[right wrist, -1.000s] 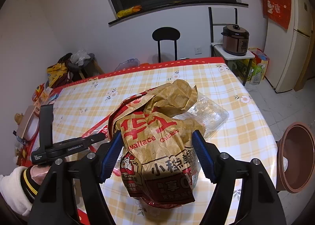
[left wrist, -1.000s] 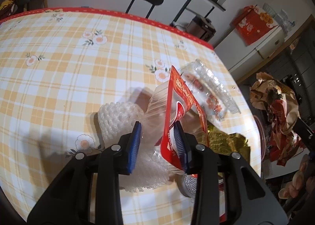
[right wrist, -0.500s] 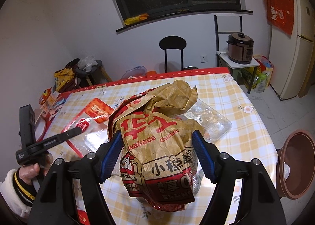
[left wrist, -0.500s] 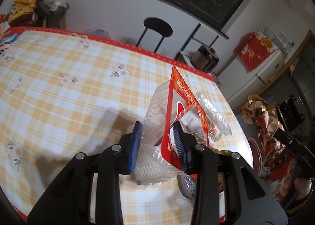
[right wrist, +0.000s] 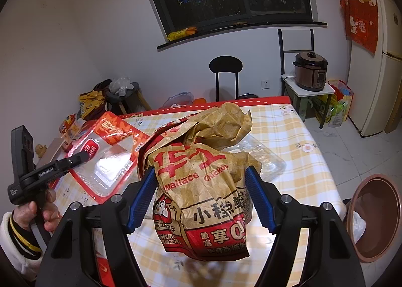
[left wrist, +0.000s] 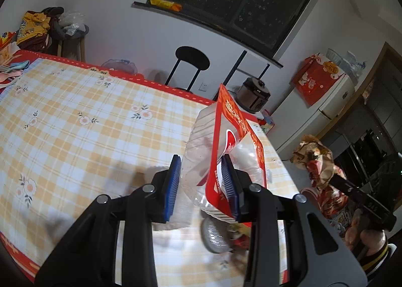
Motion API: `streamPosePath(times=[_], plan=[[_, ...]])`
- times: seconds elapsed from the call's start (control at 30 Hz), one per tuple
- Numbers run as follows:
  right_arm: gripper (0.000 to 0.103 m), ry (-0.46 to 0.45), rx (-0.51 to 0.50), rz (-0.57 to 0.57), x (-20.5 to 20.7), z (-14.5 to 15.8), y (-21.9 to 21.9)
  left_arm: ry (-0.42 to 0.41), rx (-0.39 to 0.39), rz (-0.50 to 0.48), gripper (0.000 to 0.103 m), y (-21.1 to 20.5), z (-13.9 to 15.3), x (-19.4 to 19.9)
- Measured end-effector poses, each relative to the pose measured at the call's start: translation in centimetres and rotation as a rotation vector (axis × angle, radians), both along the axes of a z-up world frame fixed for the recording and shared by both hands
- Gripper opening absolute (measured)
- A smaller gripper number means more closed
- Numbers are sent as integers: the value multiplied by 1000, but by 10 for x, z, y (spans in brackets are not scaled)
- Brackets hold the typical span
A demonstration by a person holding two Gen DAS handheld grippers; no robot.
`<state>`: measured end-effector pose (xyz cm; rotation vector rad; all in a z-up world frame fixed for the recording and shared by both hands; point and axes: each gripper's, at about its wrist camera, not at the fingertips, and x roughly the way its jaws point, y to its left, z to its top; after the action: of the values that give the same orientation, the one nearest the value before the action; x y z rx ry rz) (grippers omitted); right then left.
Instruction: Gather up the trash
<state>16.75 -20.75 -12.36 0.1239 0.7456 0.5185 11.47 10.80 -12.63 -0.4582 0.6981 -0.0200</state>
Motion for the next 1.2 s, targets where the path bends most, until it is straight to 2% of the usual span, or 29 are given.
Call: streamPosePath(times=[0.2, 0.37, 0.67, 0.9, 1.2], plan=[[71, -14, 30, 28, 1, 5, -54, -14, 18, 46, 36, -48, 18, -13], [71, -13, 44, 27, 7, 8, -117, -30, 33, 64, 36, -97, 32, -16], [71, -11, 71, -6, 18, -8, -227, -47, 42, 58, 36, -200, 40, -4], [71, 39, 45, -59, 28, -35, -312, -21, 53, -9, 36, -283, 37, 15], [71, 116, 61, -196, 26, -71, -390, 17, 76, -153, 36, -369, 28, 54]])
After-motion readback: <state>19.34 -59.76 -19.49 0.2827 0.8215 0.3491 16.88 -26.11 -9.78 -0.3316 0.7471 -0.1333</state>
